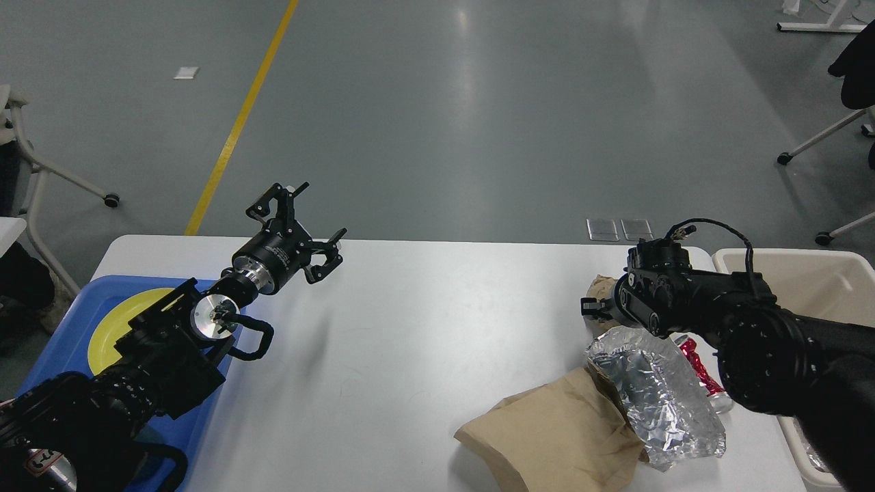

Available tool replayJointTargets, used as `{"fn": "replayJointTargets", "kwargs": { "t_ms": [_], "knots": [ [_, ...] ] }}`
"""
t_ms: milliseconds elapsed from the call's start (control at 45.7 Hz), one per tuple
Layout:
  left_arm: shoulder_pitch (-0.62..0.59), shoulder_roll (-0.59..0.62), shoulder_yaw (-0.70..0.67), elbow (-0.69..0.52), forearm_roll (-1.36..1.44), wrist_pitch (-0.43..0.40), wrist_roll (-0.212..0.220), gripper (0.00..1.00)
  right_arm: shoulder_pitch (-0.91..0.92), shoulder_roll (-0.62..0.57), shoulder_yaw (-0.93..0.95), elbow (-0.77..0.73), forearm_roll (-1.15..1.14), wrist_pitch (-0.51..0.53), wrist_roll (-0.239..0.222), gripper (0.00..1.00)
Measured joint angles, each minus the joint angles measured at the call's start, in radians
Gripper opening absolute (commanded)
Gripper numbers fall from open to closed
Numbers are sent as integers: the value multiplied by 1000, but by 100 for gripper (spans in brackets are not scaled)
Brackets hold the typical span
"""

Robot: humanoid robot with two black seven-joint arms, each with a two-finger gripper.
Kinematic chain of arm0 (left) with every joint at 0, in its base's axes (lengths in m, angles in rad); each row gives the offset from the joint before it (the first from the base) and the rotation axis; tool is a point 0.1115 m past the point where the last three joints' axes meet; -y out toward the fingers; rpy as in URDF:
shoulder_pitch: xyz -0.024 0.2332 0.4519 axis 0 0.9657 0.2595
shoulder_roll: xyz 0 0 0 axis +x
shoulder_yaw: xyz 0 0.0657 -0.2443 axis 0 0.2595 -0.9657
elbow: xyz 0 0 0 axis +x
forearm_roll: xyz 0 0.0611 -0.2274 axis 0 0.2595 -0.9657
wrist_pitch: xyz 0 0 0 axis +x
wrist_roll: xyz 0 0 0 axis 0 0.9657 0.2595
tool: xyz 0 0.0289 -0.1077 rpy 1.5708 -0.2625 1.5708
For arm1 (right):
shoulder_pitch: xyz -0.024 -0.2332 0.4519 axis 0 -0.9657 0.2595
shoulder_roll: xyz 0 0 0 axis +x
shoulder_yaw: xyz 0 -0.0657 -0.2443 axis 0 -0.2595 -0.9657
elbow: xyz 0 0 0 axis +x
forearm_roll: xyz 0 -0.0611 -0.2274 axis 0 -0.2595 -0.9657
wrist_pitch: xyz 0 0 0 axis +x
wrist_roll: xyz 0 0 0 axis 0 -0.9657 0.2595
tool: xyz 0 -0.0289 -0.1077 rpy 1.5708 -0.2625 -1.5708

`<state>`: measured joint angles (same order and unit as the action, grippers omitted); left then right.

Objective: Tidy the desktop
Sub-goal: 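Lower the right gripper onto the crumpled tan paper ball, then lift the paper ball and drop it into the white bin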

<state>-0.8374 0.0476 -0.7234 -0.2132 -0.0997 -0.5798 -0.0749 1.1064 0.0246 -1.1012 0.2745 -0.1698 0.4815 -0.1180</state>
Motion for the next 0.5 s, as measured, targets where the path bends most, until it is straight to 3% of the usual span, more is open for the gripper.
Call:
{"fn": "replayJointTargets", "kwargs": {
  "t_ms": [175, 503],
  "knots": [
    [0, 0, 0, 0, 0, 0, 0, 97, 10, 0, 5, 0, 3, 51, 2, 0],
    [0, 0, 1, 0, 0, 0, 0, 97, 29, 0, 23, 0, 4, 56, 5, 0]
  ]
}}
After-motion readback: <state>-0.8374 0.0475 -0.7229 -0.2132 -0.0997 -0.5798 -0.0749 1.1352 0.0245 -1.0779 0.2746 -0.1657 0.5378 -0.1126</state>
